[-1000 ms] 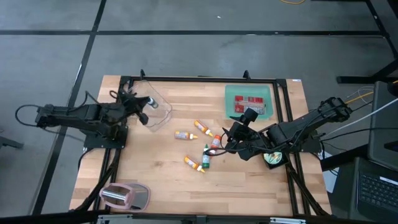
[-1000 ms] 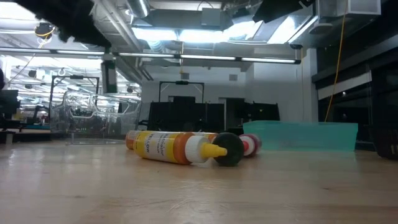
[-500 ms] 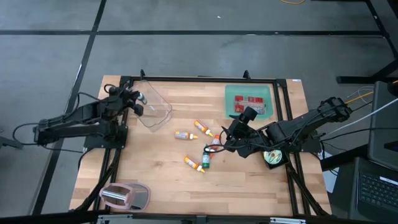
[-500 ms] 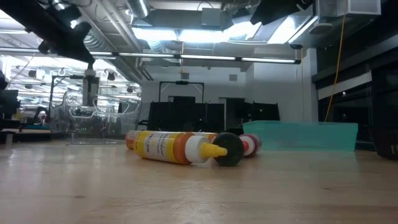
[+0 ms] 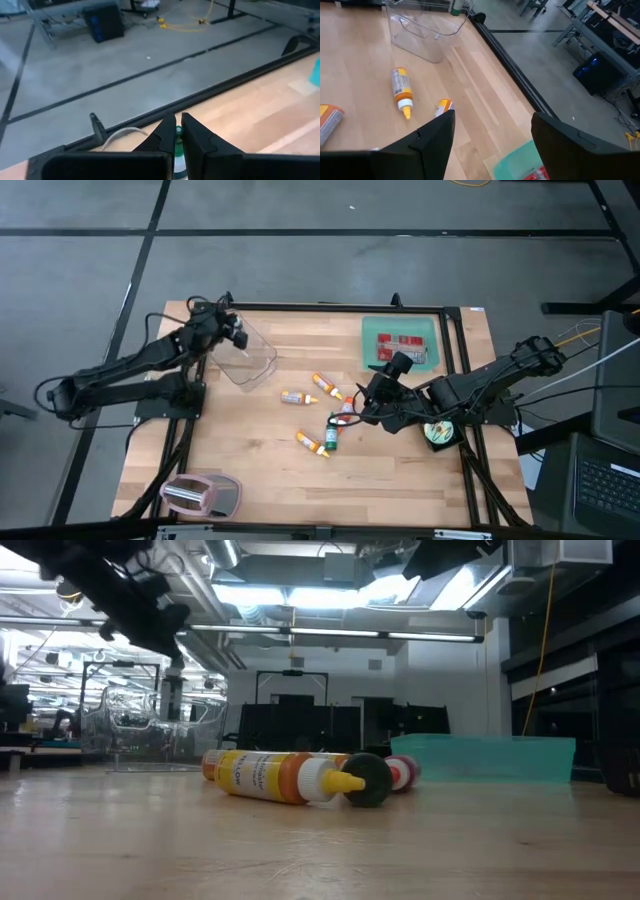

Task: Pick & Place Food Item
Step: Put the left green food coloring bottle into the transparent bin

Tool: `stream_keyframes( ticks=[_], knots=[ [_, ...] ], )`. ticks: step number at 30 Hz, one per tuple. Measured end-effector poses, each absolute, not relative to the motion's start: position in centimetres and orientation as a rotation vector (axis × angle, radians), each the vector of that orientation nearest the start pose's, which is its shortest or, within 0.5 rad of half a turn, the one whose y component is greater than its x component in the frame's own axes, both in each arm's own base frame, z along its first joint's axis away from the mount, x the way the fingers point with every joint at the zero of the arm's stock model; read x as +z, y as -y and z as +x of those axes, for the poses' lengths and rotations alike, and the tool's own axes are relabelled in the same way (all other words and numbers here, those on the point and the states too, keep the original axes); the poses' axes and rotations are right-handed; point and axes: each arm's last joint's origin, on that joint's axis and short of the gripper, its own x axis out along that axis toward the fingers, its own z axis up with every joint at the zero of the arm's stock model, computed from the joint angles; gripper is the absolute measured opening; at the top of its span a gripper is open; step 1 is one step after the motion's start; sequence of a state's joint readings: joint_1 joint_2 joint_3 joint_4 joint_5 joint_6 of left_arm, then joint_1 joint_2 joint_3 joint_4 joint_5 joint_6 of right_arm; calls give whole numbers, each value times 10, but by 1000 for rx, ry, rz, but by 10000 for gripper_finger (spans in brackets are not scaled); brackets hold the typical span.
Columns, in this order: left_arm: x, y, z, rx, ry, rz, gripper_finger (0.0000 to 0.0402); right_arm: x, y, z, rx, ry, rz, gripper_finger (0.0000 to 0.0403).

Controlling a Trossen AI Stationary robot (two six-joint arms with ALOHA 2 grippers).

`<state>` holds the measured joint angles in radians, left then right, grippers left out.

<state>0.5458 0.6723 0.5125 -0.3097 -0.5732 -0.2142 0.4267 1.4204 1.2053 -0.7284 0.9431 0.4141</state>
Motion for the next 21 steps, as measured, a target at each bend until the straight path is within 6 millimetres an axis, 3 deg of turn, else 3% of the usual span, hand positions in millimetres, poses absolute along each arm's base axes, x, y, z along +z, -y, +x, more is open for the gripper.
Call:
stream_keyframes(
  ticks=[10,21],
  knots=[
    [228,-121,141,1154,-457,-174,8,302,-97,267,-576,-631,-197,258],
    [227,-124,144,1124,-450,-171,7,301,-102,265,-560,-626,-178,259]
  ],
)
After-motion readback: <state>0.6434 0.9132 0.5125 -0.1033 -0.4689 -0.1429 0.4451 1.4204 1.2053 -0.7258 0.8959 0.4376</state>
